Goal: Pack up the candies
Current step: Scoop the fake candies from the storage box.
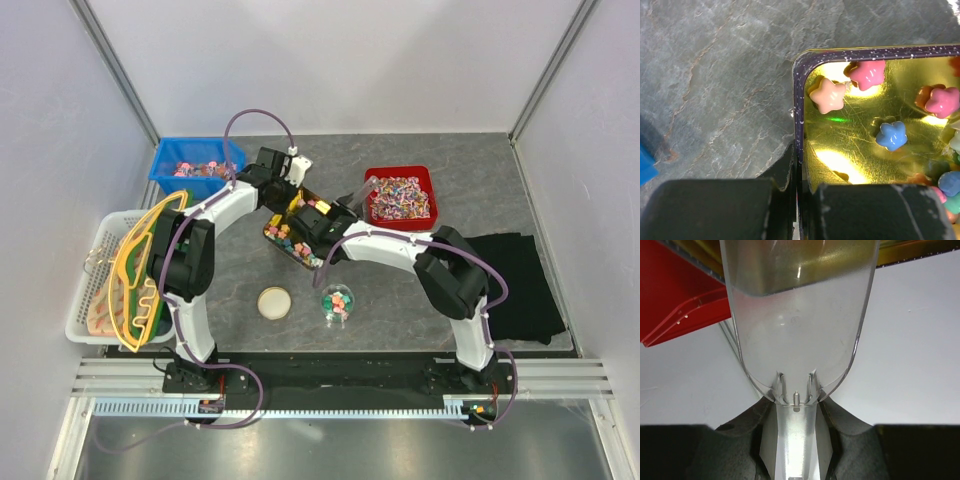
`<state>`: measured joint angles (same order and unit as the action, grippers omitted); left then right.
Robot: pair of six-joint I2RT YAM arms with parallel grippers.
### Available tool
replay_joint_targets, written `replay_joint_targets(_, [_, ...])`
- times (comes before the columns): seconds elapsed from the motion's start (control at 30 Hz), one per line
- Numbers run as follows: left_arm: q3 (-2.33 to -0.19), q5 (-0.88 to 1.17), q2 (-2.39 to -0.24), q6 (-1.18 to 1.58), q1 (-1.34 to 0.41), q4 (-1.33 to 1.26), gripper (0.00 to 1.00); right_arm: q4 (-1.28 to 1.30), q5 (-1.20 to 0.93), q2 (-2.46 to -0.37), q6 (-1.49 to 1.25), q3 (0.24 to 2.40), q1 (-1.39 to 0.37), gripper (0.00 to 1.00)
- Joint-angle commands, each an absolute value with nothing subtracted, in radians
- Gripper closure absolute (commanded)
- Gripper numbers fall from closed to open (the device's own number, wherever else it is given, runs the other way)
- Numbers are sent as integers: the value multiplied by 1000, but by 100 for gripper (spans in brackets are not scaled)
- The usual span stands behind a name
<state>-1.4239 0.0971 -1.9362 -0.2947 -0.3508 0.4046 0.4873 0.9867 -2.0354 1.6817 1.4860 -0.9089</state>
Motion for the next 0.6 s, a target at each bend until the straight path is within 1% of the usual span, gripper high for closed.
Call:
replay_joint_targets(0.0, [-1439,140,-1862,-313,-351,356,98,543,977,-1953,1787,1437,-896,100])
replay_joint_targets(0.23, [-1440,143,-1868,-301,-351,354,98,650,907,-2005,1717,1503,-907,100])
replay_joint_targets(0.57, [-1440,146,-1861,-296,-351,354,98,660,816,-2056,1608,1456,-948,100])
